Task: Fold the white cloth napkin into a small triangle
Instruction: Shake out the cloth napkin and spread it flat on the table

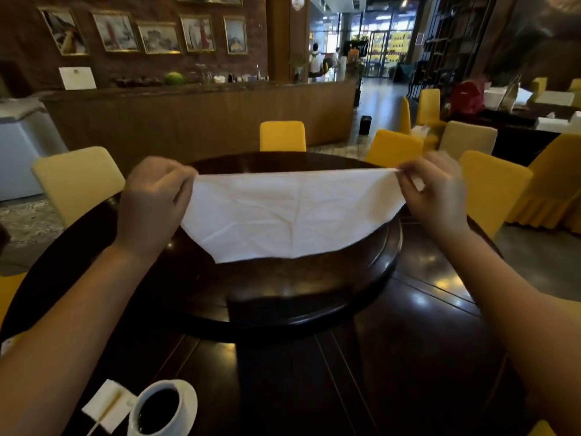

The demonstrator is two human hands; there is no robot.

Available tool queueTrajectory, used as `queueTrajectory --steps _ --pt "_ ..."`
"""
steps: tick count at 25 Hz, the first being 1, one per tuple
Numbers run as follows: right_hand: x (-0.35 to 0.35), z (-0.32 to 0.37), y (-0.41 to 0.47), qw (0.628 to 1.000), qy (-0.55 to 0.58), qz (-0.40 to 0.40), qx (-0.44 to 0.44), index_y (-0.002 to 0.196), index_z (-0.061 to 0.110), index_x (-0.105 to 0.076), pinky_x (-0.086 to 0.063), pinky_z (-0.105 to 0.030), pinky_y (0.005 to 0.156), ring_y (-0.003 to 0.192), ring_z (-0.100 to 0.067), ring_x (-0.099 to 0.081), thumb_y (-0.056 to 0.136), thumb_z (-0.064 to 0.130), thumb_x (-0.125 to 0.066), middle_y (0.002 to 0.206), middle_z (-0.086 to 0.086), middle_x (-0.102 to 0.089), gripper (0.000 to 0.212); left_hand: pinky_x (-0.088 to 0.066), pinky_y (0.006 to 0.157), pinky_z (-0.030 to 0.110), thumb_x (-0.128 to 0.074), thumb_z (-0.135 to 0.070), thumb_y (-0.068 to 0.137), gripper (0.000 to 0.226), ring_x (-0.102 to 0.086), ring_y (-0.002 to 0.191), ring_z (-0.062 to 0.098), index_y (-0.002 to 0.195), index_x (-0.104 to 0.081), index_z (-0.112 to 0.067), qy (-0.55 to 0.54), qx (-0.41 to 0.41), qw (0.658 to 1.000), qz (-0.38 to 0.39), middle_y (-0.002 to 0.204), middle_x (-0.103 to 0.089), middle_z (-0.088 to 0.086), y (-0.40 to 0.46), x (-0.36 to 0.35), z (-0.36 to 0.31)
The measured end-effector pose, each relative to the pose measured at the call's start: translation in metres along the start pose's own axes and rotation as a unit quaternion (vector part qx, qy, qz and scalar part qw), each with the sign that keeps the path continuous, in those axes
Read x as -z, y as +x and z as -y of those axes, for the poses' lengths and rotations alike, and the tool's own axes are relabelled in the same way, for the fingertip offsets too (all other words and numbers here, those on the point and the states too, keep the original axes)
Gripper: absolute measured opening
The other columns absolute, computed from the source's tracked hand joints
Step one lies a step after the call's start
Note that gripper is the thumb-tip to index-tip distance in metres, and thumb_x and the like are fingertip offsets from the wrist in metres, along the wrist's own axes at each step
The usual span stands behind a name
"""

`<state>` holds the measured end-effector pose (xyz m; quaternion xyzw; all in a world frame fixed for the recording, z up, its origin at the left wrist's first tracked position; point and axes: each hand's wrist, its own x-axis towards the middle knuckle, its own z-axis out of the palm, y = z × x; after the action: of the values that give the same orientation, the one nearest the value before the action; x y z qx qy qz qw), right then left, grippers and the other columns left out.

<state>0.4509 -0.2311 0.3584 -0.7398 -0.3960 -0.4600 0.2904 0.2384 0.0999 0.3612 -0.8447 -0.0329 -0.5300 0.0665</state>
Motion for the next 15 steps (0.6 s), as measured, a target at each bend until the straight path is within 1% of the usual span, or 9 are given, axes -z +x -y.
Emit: queueTrajectory --steps 3,5,6,8,10,12,14,15 --pt "-0.01 -0.002 -0.087 0.992 0.037 0.123 0.003 0.084 0.005 -0.067 -0.036 -0.032 0.072 0.081 -0.027 -0.056 0.081 0.004 -0.059 0.081 -0.011 -0.064 0.009 -0.044 0.075 0.044 -0.05 -0.008 0.091 0.02 -0.057 0.081 0.034 0.088 -0.067 0.002 -0.027 0.015 0.996 0.078 0.081 -0.064 0.019 -0.09 -0.009 -0.016" --pt "-0.017 0.002 -0.152 0.973 0.059 0.224 -0.021 0.084 0.005 -0.068 -0.039 -0.034 0.073 0.08 -0.03 -0.058 0.076 0.004 -0.059 0.082 -0.012 -0.065 0.012 -0.046 0.076 0.042 -0.052 -0.009 0.088 0.019 -0.06 0.079 0.033 0.085 -0.069 0.0 -0.059 0.051 0.986 0.147 0.08 -0.065 0.016 -0.157 -0.017 -0.032" --pt "-0.02 0.005 -0.183 0.961 0.063 0.267 -0.032 0.083 0.005 -0.069 -0.042 -0.036 0.07 0.077 -0.031 -0.06 0.074 0.003 -0.061 0.081 -0.012 -0.065 0.012 -0.046 0.075 0.041 -0.052 -0.011 0.087 0.02 -0.061 0.078 0.032 0.083 -0.069 -0.001 -0.078 0.068 0.976 0.192 0.08 -0.066 0.015 -0.19 -0.021 -0.041" --pt "-0.025 0.012 -0.241 0.937 0.061 0.341 -0.05 0.078 0.006 -0.07 -0.048 -0.038 0.064 0.071 -0.03 -0.062 0.068 -0.004 -0.071 0.078 -0.011 -0.067 0.015 -0.045 0.071 0.039 -0.047 -0.016 0.087 0.025 -0.061 0.073 0.031 0.08 -0.068 -0.005 -0.114 0.101 0.943 0.295 0.078 -0.066 0.01 -0.25 -0.026 -0.061" --pt "-0.028 0.018 -0.288 0.91 0.067 0.399 -0.09 0.076 0.007 -0.07 -0.052 -0.039 0.06 0.069 -0.029 -0.063 0.063 -0.009 -0.076 0.075 -0.009 -0.068 0.021 -0.046 0.066 0.035 -0.048 -0.018 0.085 0.021 -0.061 0.071 0.028 0.077 -0.066 -0.009 -0.142 0.141 0.901 0.384 0.077 -0.064 0.005 -0.299 -0.028 -0.079" --pt "-0.028 0.025 -0.326 0.887 0.074 0.436 -0.131 0.077 0.006 -0.071 -0.052 -0.036 0.061 0.07 -0.027 -0.063 0.065 -0.009 -0.075 0.075 -0.009 -0.068 0.02 -0.047 0.064 0.032 -0.061 -0.008 0.081 0.007 -0.061 0.071 0.025 0.076 -0.064 -0.01 -0.159 0.176 0.867 0.439 0.078 -0.063 0.003 -0.337 -0.026 -0.095" --pt "-0.023 0.033 -0.361 0.871 0.074 0.462 -0.151 0.077 0.005 -0.071 -0.051 -0.034 0.062 0.07 -0.026 -0.063 0.067 -0.008 -0.074 0.075 -0.009 -0.068 0.018 -0.047 0.063 0.03 -0.069 -0.001 0.076 0.011 -0.061 0.072 0.023 0.076 -0.064 -0.011 -0.165 0.208 0.836 0.48 0.078 -0.062 0.003 -0.369 -0.021 -0.108" --pt "-0.018 0.038 -0.374 0.865 0.074 0.471 -0.157 0.078 0.005 -0.07 -0.052 -0.035 0.062 0.07 -0.026 -0.063 0.067 -0.008 -0.075 0.076 -0.009 -0.068 0.017 -0.046 0.063 0.029 -0.07 0.0 0.076 0.012 -0.06 0.073 0.022 0.076 -0.063 -0.01 -0.166 0.217 0.828 0.491 0.079 -0.062 0.003 -0.381 -0.017 -0.113"
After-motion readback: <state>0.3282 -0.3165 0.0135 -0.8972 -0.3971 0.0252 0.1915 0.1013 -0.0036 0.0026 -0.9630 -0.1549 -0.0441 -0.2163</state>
